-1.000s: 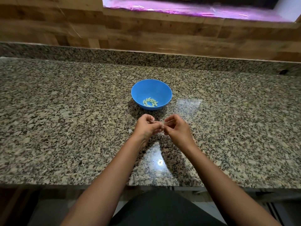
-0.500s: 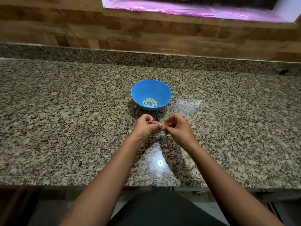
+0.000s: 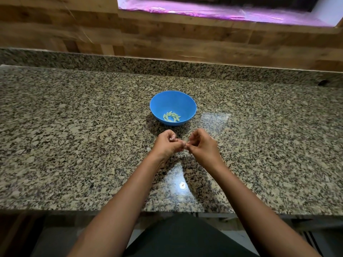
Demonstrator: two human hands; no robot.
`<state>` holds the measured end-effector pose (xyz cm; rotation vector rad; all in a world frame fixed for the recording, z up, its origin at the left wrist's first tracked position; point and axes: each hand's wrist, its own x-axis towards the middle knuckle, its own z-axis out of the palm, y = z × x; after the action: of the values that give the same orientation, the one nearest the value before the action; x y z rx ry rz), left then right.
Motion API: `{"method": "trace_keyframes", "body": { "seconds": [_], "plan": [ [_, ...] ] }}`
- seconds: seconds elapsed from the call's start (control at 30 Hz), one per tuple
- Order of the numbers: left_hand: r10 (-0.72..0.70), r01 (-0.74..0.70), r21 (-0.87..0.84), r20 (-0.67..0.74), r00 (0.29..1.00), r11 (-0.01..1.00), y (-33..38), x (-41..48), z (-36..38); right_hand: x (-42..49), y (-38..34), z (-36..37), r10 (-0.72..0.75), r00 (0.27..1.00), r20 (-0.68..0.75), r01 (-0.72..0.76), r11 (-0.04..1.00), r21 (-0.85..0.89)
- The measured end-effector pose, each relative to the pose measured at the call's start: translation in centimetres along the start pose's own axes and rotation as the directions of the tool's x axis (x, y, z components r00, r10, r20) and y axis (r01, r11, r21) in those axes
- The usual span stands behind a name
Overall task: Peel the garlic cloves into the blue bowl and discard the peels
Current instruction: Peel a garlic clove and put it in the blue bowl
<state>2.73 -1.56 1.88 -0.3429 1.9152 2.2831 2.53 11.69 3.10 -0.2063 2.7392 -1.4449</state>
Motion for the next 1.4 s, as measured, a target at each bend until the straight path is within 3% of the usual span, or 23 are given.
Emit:
{"method": "trace_keyframes", "body": {
  "seconds": [0.17,0.3,0.4,0.63,0.83,0.93,1.1,1.23,1.4],
  "plan": [
    [0.006,-0.007,0.04,0.037,0.999,0.999,0.5,-0.1,0.0,0.1,-0.3,-0.1,0.035,0.999,0.038,-0.037,0.997,0.065],
    [0.007,-0.011,0.078,0.053,0.999,0.997,0.8,-0.3,0.0,0.1,-0.5,-0.4,0.163,0.965,0.205,-0.238,0.872,0.428],
    [0.011,-0.015,0.071,0.067,0.998,0.997,0.5,-0.2,0.0,0.1,-0.4,-0.6,0.196,0.952,0.236,-0.297,0.778,0.554],
    [0.011,-0.013,0.029,0.087,0.996,1.0,0.3,-0.3,0.0,0.1,-0.5,-0.8,0.223,0.927,0.302,-0.372,0.646,0.666],
    [-0.021,0.006,0.123,0.121,0.992,0.992,0.0,-0.7,-0.3,0.6,-0.3,-0.7,0.269,0.918,0.29,-0.396,0.588,0.705],
    [-0.025,0.01,0.235,0.061,0.998,0.972,-0.3,-0.8,-0.7,0.6,0.0,-0.9,0.28,0.912,0.299,-0.408,0.574,0.71],
    [-0.002,0.021,0.261,-0.076,0.997,0.965,-0.8,-0.2,-0.8,0.4,0.1,-0.8,0.312,0.912,0.267,-0.406,0.59,0.698],
    [0.126,-0.042,0.644,-0.085,0.988,0.764,-1.4,0.0,-1.3,0.5,0.6,-0.5,0.319,0.918,0.237,-0.392,0.629,0.671],
    [0.247,-0.104,0.863,-0.025,0.969,0.494,-1.9,-0.1,-1.2,0.6,1.4,-0.5,0.344,0.912,0.224,-0.405,0.657,0.636]
  ]
}}
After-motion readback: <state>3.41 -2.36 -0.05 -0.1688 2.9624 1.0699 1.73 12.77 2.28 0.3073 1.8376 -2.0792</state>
